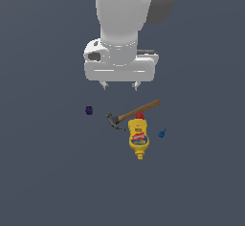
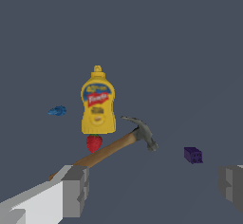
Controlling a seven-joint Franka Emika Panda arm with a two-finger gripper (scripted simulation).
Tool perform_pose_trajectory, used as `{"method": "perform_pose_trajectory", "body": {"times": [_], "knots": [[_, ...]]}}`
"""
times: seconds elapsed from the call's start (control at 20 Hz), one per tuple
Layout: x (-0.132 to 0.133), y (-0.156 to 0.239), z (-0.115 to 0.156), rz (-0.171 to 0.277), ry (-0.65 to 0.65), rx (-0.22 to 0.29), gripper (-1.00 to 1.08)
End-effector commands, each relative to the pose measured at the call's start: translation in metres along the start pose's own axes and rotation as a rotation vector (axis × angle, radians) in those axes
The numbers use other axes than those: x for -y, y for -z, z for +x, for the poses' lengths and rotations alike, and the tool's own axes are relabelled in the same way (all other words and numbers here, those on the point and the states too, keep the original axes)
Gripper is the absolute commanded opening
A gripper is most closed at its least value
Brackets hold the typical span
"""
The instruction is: Pick up a designated object from a clutter of objects.
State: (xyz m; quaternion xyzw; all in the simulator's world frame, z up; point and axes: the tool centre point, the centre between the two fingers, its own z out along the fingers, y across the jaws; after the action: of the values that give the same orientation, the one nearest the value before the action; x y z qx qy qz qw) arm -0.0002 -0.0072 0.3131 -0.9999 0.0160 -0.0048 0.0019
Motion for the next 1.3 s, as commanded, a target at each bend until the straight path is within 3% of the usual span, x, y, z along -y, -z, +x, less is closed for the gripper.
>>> {"method": "perform_pose_trajectory", "body": {"times": [0.0, 0.7, 1.25], "knots": [[0.0, 0.0, 0.0, 0.0, 0.0, 0.0, 1.0], [-0.007, 0.015, 0.007, 0.024, -0.063, -0.031, 1.0], [0.024, -0.02, 0.022, 0.012, -0.11, -0.024, 1.0]]}}
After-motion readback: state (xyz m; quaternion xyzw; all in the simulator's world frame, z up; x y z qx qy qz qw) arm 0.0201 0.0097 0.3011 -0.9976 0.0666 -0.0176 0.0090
